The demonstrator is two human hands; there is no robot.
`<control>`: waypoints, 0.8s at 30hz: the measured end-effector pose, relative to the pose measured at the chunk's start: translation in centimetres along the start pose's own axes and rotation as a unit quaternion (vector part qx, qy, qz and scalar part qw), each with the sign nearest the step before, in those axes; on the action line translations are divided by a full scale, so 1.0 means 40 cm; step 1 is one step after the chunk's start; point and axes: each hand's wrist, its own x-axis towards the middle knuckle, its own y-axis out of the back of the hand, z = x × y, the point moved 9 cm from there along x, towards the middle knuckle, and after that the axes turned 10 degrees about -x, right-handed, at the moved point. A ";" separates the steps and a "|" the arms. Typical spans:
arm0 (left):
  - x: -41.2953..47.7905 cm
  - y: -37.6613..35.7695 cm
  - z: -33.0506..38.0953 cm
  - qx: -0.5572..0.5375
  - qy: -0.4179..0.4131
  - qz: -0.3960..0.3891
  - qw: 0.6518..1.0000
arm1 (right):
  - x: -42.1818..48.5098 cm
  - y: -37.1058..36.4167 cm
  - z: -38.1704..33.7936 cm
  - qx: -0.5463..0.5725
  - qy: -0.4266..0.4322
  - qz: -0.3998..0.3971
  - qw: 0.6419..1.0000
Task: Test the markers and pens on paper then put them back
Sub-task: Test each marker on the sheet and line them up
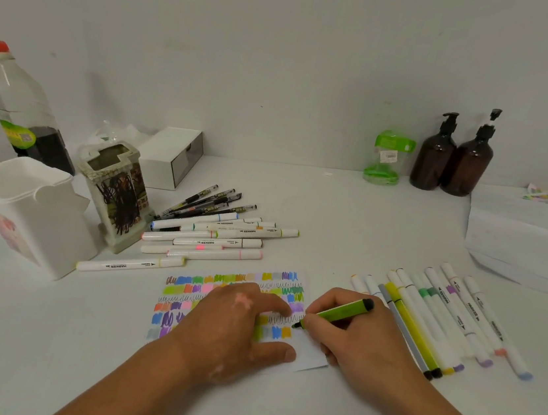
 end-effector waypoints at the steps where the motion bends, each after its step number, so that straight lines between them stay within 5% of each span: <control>1: 0.000 -0.001 -0.001 -0.001 0.001 0.000 1.000 | 0.000 -0.001 -0.001 -0.002 0.002 -0.005 1.000; 24: 0.001 -0.001 0.000 0.000 0.008 -0.006 1.000 | 0.004 -0.003 0.008 -0.037 -0.012 -0.009 0.999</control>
